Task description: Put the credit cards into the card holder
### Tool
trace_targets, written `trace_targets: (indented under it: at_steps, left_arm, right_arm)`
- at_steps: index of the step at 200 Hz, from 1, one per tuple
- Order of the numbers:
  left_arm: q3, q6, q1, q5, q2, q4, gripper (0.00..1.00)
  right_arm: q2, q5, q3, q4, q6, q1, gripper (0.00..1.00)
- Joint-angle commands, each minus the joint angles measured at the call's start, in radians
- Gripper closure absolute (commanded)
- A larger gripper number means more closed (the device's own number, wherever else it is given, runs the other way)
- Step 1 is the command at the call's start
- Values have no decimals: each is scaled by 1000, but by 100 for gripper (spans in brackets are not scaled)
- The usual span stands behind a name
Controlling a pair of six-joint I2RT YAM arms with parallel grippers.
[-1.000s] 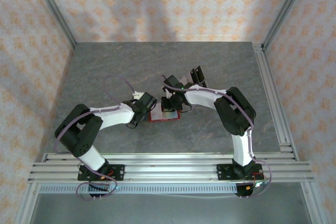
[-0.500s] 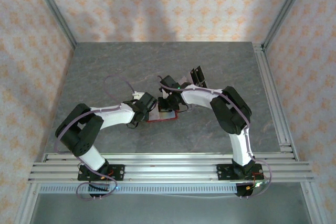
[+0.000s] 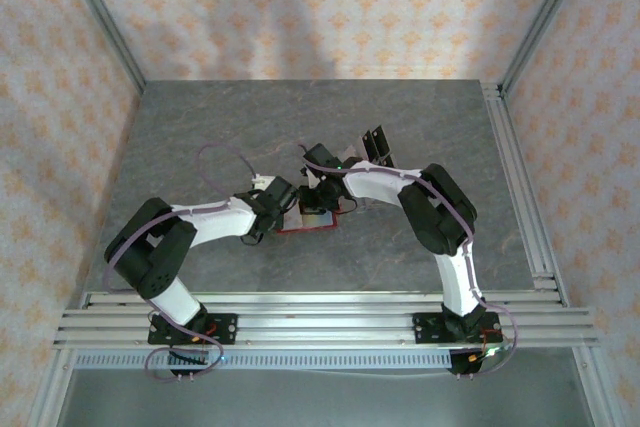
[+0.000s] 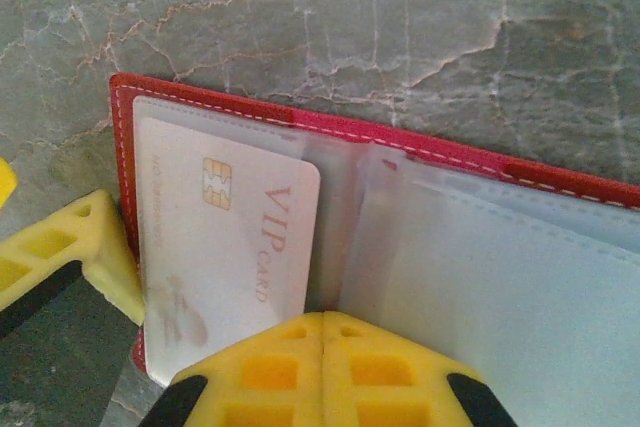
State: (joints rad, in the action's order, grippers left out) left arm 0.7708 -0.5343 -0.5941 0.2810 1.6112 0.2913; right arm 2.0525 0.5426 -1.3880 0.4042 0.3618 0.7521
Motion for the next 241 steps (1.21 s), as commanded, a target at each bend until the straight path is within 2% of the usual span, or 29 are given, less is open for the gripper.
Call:
trace_targets:
  at_steps: [1, 15, 40, 52, 95, 122, 188, 241]
  left_arm:
    - [-23, -21, 3, 44, -56, 32, 43]
    - [-17, -21, 3, 40, -90, 43, 43]
    - [26, -8, 2, 17, -103, 54, 43]
    - [57, -6, 1, 6, -86, 55, 43]
    - [170, 39, -33, -10, 34, 55, 43]
    - [184, 24, -41, 5, 81, 63, 44]
    - [117, -23, -42, 20, 88, 45, 44]
    - [117, -21, -42, 18, 84, 39, 44]
  right_arm:
    - [-55, 7, 19, 3, 2, -3, 97]
    - [-104, -3, 31, 5, 5, -15, 91]
    - [-177, -46, 61, 21, 9, -39, 75]
    - [-198, -67, 77, 30, 5, -50, 71]
    - [-207, -83, 145, 13, 8, -88, 69]
    - [-206, -88, 162, 15, 6, -92, 62]
    - [-224, -59, 201, 21, 6, -90, 61]
    - [-297, -59, 288, -10, 46, -55, 61]
